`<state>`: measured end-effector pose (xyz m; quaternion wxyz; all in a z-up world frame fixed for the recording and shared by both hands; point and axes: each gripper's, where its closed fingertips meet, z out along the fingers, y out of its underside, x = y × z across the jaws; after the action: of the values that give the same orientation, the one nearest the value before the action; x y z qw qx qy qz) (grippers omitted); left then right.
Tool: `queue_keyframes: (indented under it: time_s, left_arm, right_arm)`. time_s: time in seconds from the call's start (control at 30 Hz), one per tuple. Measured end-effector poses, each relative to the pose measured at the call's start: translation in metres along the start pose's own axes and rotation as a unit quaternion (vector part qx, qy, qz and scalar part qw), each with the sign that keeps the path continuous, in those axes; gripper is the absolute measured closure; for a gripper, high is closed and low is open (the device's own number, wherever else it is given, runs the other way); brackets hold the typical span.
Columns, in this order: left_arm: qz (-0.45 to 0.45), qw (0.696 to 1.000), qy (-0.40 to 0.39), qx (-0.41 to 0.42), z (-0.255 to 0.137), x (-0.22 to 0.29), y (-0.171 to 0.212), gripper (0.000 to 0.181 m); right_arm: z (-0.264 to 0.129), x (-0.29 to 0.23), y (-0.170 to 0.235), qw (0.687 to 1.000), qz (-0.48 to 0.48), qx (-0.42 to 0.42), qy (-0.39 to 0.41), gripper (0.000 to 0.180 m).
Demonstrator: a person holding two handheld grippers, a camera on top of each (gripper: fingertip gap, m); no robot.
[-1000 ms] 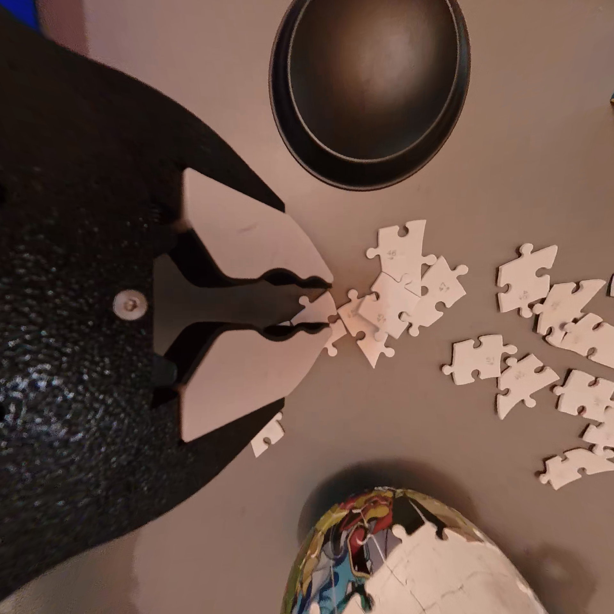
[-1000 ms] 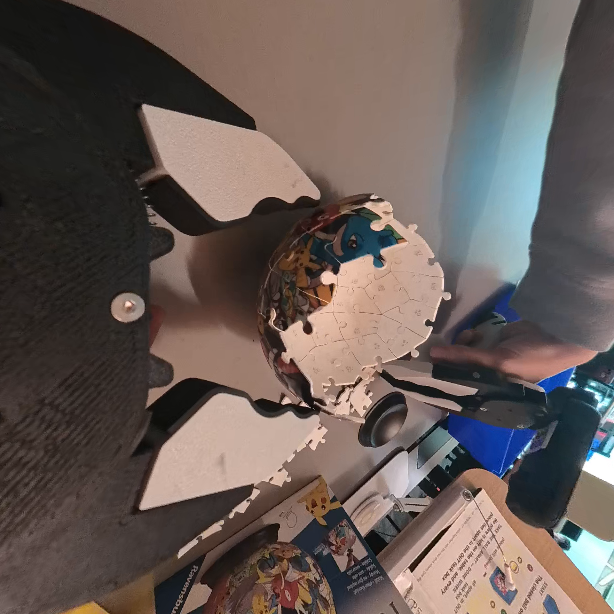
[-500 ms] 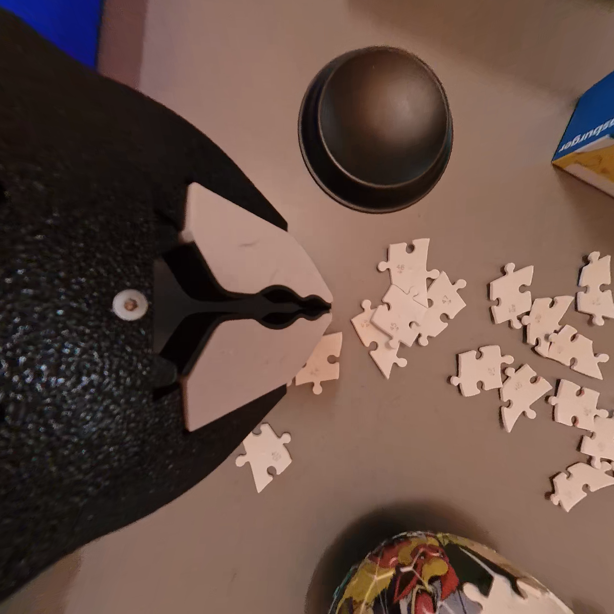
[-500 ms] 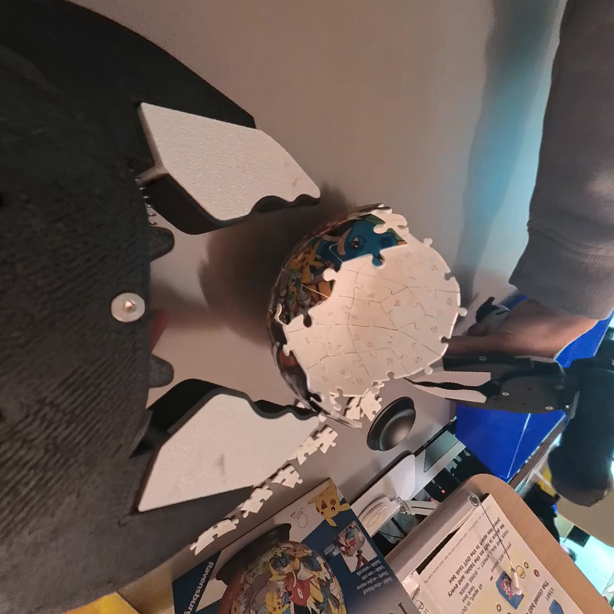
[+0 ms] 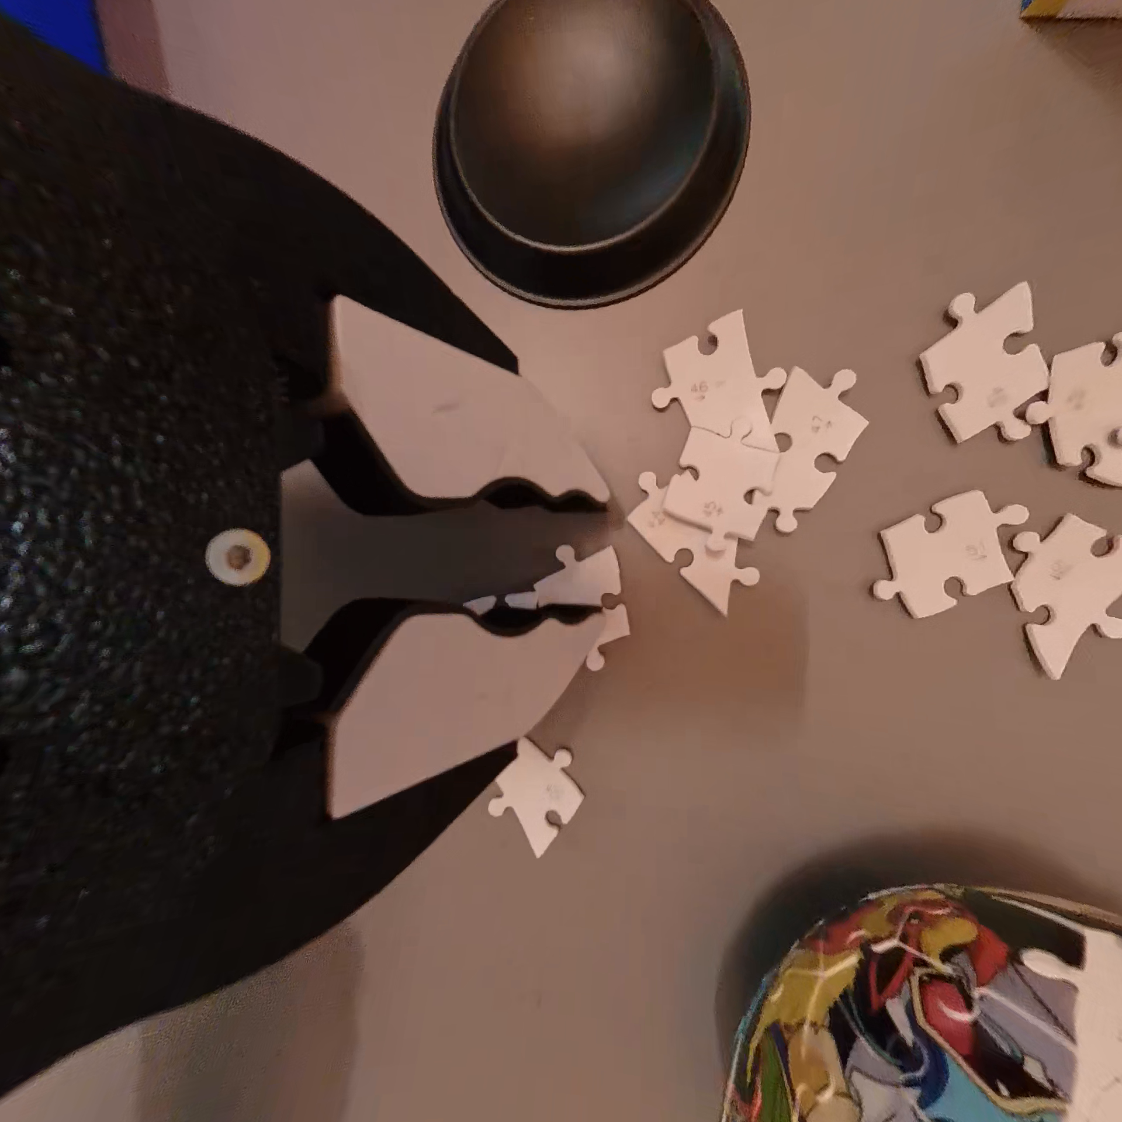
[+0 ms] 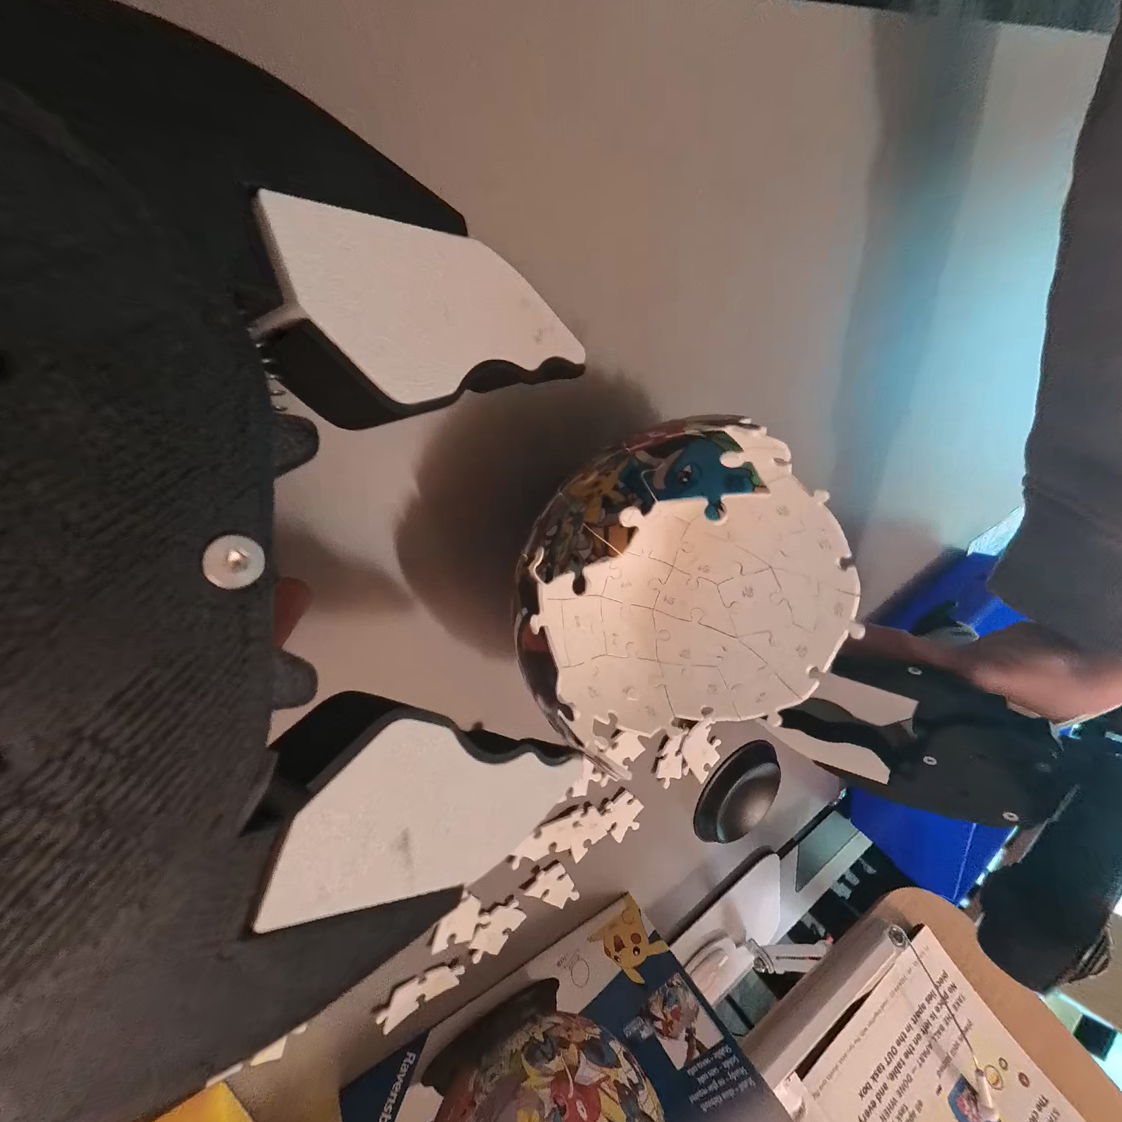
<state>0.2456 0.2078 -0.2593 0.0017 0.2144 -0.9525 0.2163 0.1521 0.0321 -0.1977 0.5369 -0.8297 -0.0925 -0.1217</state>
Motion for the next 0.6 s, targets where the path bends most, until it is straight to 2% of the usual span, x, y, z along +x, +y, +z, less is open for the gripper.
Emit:
queue_keyframes:
  time_s: [0.1, 0.3, 0.4, 0.5, 0.57, 0.6]
  left_arm:
    - [-0.004, 1.000, 0.016, -0.013, 0.001, 0.001, 0.001, 0.177]
    - [-0.010, 1.000, 0.010, 0.001, -0.002, 0.002, 0.008, 0.181]
    - [-0.036, 0.999, 0.002, 0.041, -0.011, -0.001, 0.005, 0.181]
    - [-0.056, 0.996, 0.000, 0.063, -0.023, 0.002, -0.001, 0.156]
    - [-0.048, 0.998, -0.002, 0.033, -0.022, 0.006, 0.003, 0.137]
    - [-0.040, 0.999, -0.013, 0.011, -0.019, 0.006, 0.006, 0.135]
  right_arm:
    - [-0.006, 0.003, 0.002, 1.000, 0.006, 0.003, -0.011, 0.069]
    - [-0.033, 0.039, -0.002, 0.999, 0.036, 0.031, -0.008, 0.069]
    - [-0.043, 0.063, -0.011, 0.997, 0.054, 0.053, 0.001, 0.072]
    - [-0.047, 0.080, -0.013, 0.997, 0.057, 0.059, 0.012, 0.073]
    - [-0.047, 0.086, -0.017, 0.996, 0.061, 0.069, 0.015, 0.073]
    - [-0.047, 0.087, -0.019, 0.995, 0.065, 0.075, 0.012, 0.074]
